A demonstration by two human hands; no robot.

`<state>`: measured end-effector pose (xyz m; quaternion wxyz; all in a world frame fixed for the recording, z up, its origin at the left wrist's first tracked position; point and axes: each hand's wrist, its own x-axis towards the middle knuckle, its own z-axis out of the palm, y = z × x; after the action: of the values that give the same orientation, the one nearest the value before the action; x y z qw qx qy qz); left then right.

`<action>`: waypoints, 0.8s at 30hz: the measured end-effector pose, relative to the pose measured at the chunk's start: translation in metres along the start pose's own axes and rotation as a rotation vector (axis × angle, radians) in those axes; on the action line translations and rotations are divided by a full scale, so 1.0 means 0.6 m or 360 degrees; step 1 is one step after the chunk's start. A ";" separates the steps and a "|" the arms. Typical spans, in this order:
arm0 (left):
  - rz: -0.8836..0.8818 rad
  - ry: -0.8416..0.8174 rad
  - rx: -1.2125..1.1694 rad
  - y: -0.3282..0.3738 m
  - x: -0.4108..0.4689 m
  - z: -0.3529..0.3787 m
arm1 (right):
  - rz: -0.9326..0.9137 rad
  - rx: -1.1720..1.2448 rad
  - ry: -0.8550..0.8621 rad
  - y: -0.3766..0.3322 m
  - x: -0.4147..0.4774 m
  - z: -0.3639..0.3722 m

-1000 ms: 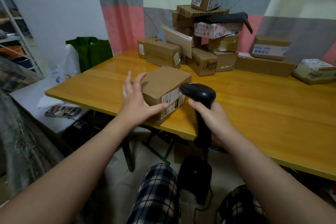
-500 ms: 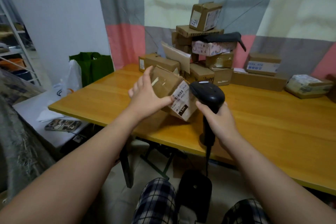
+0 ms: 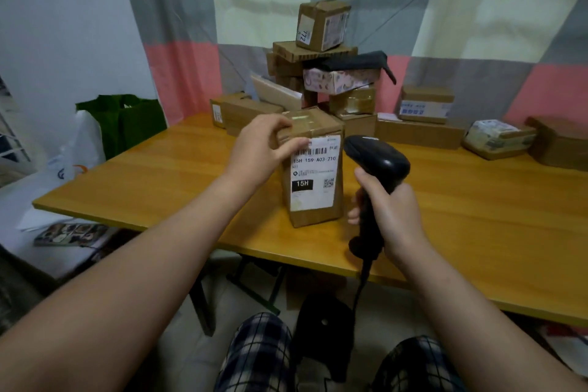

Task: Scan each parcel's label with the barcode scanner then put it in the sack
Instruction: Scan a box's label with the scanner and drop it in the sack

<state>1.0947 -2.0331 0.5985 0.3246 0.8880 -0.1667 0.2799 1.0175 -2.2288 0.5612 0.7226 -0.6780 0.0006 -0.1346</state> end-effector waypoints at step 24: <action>-0.0067 -0.0047 -0.0347 -0.006 -0.001 0.011 | -0.0275 -0.0379 0.0123 0.069 -0.075 0.015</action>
<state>1.0982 -2.0349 0.5922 0.4225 0.8548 -0.1821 0.2402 0.9839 -2.2095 0.5130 0.6222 -0.7508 -0.0141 -0.2213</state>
